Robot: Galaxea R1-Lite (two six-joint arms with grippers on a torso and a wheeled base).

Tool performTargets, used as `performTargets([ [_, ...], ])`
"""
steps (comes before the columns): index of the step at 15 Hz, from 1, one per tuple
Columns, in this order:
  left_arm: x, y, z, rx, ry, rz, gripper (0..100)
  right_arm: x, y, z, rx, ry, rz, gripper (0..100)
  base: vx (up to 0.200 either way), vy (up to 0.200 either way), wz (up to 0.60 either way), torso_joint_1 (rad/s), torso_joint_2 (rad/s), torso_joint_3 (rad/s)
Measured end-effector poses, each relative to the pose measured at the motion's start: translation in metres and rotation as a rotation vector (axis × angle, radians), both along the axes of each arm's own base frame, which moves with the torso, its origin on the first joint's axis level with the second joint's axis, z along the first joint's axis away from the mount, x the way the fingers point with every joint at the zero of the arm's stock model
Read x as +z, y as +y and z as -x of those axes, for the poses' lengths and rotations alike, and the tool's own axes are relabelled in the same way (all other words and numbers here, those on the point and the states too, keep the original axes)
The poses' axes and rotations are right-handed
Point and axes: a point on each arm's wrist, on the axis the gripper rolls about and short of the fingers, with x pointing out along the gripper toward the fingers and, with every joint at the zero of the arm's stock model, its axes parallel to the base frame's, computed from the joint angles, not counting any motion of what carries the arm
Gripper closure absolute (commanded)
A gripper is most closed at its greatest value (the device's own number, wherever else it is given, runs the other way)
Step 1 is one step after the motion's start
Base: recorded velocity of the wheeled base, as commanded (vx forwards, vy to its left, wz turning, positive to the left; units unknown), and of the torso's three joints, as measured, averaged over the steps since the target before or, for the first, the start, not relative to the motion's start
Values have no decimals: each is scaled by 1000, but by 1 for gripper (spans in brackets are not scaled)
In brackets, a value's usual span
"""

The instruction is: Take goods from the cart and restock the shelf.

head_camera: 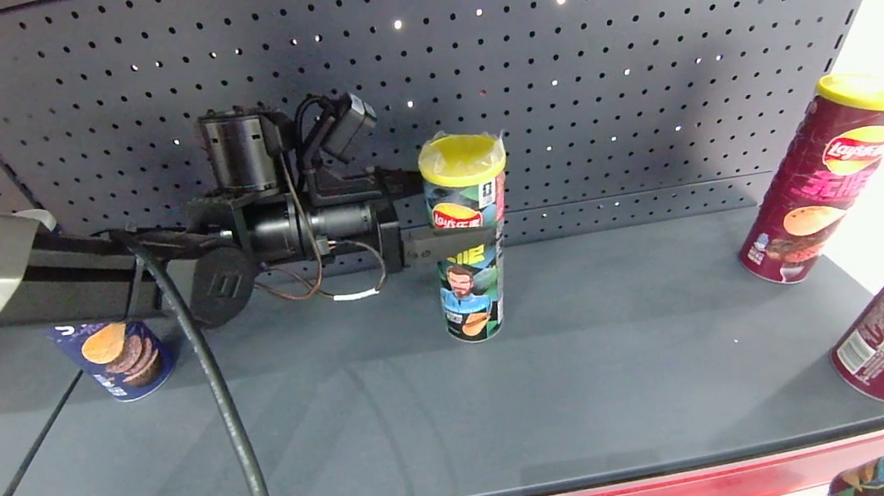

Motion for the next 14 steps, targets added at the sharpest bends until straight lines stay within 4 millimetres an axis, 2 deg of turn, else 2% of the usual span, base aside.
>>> performTargets([
  [1,0,-2,0,-3,6,3,100,0,0,0,0,-1,0,100,0,0,0,0,0,0],
  [5,-1,-6,2,-11,35,5,100,0,0,0,-1,-1,0,100,0,0,0,0,0,0],
  [9,5,-12,16,-35,50,9,100,0,0,0,0,-1,0,100,0,0,0,0,0,0],
  [12,8,-10,38,8,68,-5,100,0,0,0,-8,-4,0,100,0,0,0,0,0,0],
  [14,10,-7,60,45,83,-19,100,0,-1,1,-11,-7,0,100,0,0,0,0,0,0],
])
